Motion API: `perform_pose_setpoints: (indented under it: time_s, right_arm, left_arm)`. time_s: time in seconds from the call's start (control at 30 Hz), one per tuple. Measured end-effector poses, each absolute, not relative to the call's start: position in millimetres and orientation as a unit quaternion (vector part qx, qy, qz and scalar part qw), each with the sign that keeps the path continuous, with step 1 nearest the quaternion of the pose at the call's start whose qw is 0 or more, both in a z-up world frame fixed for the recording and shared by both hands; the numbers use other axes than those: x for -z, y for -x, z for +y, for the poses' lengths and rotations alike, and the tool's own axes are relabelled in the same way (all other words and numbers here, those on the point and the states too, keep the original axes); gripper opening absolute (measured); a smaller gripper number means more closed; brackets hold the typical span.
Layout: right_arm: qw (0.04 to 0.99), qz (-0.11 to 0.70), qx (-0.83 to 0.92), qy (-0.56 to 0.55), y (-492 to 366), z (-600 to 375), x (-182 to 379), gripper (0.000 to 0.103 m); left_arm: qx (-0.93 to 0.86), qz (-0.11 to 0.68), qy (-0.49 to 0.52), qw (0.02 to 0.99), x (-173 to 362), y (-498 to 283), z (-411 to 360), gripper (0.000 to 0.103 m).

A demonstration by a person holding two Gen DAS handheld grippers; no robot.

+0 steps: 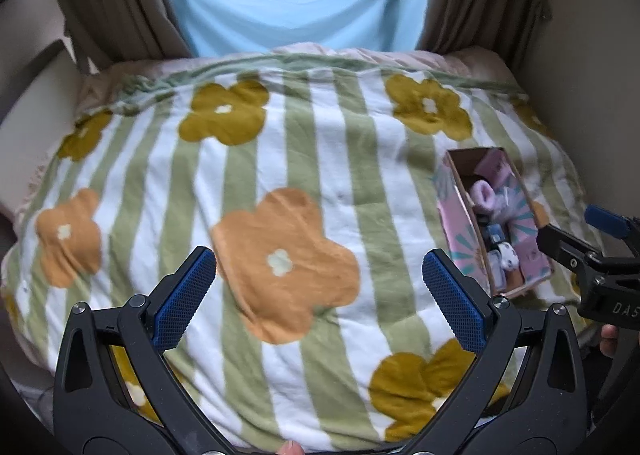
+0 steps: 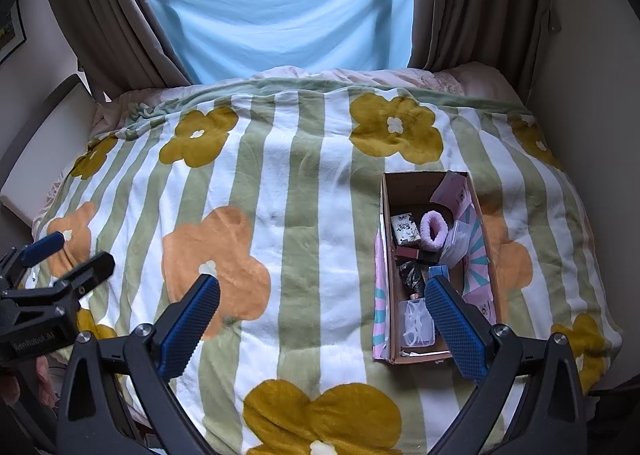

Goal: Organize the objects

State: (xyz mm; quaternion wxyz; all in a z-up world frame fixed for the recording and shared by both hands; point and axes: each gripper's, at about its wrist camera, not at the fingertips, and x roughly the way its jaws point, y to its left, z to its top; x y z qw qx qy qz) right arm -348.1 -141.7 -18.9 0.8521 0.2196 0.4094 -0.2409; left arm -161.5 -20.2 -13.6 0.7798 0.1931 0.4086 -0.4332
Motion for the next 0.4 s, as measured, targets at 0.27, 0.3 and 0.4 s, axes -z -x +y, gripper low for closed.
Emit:
perform_pose_setpoints:
  time_s: [0.27,0.3,0.4]
  right_arm:
    - [0.849,0.413,0.245,-0.221,334,-152,13,0.102]
    - [0.849,0.413,0.246,-0.22,332,-151,14,0.102]
    - [0.848,0.416,0.247,-0.218,328,-152,16,0.102]
  left_arm:
    - [0.415,0.386,-0.187,0.802,-2,151,-26,0.103]
    - [0.413,0.385,-0.188,0.804,-3,151,-27,0.103]
    - [0.416,0.378,-0.188,0.805,-5,150,-30,0.103]
